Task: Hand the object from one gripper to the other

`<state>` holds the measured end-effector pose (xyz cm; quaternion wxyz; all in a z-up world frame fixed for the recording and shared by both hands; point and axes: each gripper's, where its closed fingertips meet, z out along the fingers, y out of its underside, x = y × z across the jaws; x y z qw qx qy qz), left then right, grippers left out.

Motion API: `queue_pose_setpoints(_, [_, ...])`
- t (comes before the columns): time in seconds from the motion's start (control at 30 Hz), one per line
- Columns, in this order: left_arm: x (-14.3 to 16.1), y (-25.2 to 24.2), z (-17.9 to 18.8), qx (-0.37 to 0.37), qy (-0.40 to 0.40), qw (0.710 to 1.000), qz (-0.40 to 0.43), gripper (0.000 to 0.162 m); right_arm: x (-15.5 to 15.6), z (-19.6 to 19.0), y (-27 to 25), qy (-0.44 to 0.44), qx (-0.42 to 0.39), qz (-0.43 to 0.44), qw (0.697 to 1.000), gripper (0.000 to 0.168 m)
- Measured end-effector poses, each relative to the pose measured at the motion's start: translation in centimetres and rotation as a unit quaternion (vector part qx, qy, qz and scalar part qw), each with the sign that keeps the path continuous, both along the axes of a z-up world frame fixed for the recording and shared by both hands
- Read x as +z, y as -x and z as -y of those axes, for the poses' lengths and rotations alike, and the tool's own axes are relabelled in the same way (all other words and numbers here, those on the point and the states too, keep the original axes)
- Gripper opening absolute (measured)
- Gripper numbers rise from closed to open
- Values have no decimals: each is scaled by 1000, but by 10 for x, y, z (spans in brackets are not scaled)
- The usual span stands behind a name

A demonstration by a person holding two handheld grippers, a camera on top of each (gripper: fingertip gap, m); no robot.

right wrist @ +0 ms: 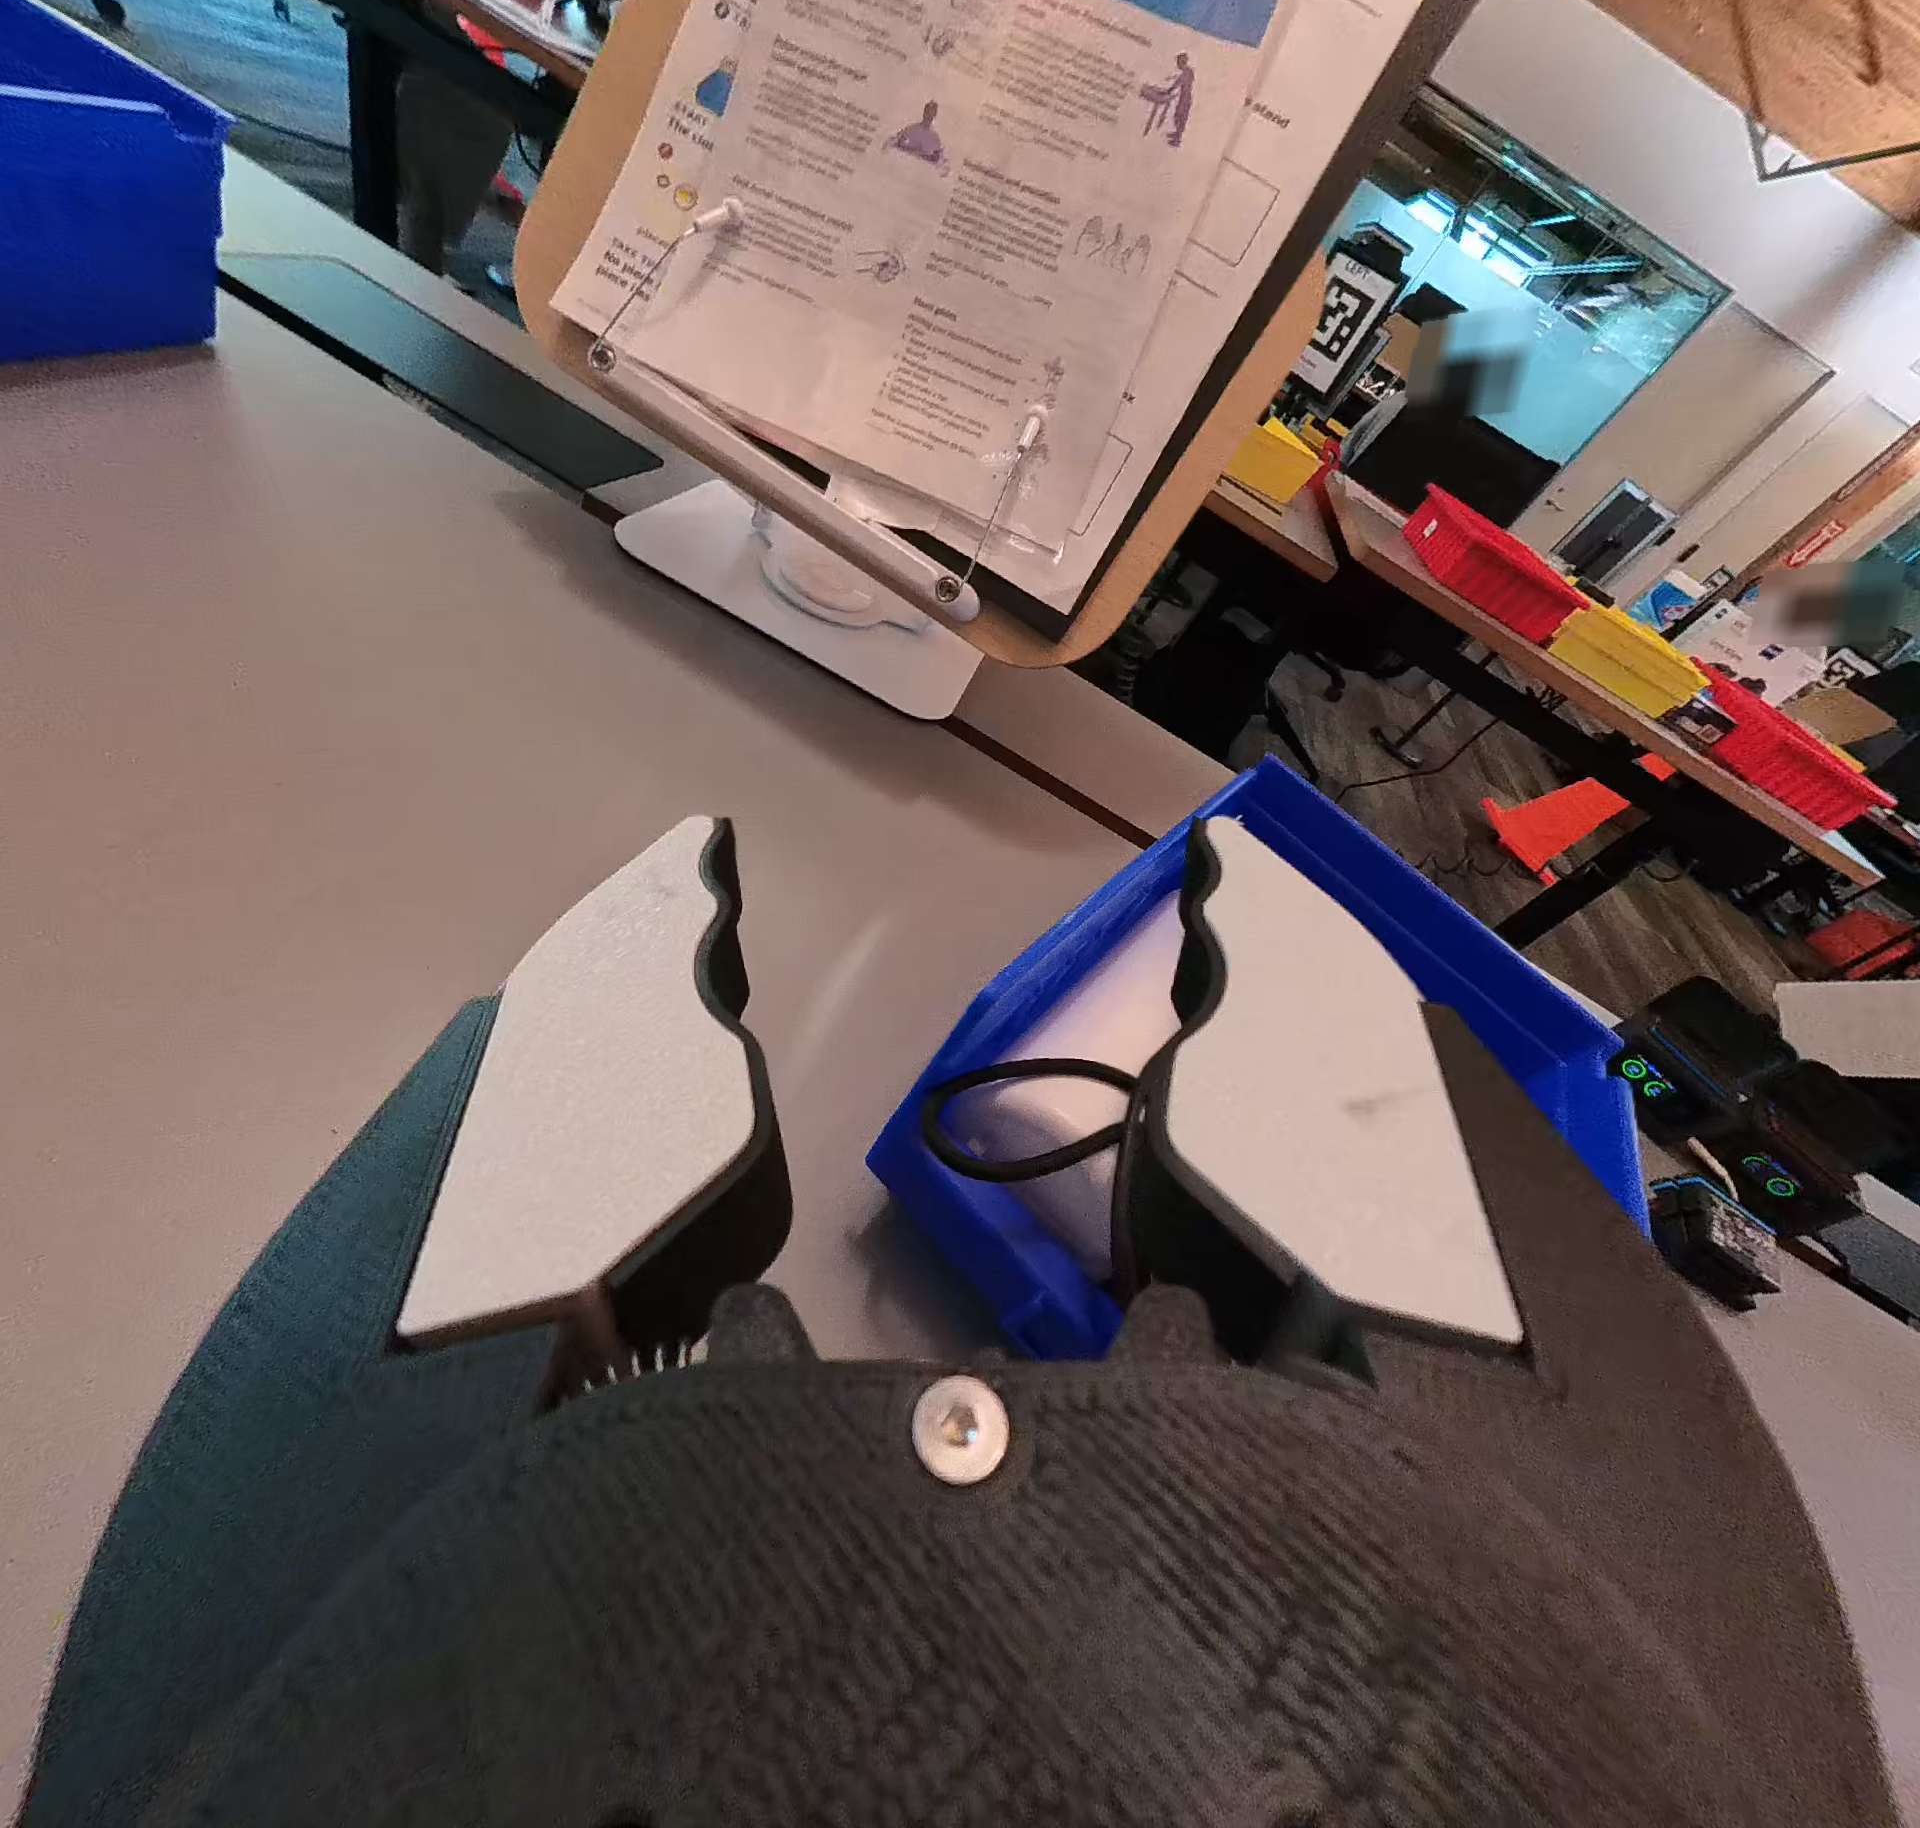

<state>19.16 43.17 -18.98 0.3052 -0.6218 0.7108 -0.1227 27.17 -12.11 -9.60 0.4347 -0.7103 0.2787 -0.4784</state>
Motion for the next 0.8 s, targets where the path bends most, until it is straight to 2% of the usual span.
queue_pose_setpoints(0.07, [-7, -8, -10, 41, -14, 999, -25, 80, -4, -3, 0, 9, 2, -3, 1000, 82])
queue_pose_setpoints(0.27, [-38, -14, -8, 68, -15, 992, -102, 71, -8, -7, 2, 9, 14, -12, 1000, 83])
queue_pose_setpoints(0.43, [-35, -19, -18, 74, -50, 991, -96, 51, -3, -1, 3, -20, 9, -12, 1000, 82])
queue_pose_setpoints(0.5, [-35, -19, -18, 75, -43, 992, -96, 50, -3, -6, 5, -19, 15, -12, 1000, 81])
queue_pose_setpoints(0.7, [-30, -19, -18, 69, -17, 996, -58, 48, -7, -38, 18, 17, 52, -10, 998, 83])
queue_pose_setpoints(0.8, [0, -21, -15, 61, -10, 998, 27, 47, -5, -57, 27, 15, 80, -12, 997, 83])
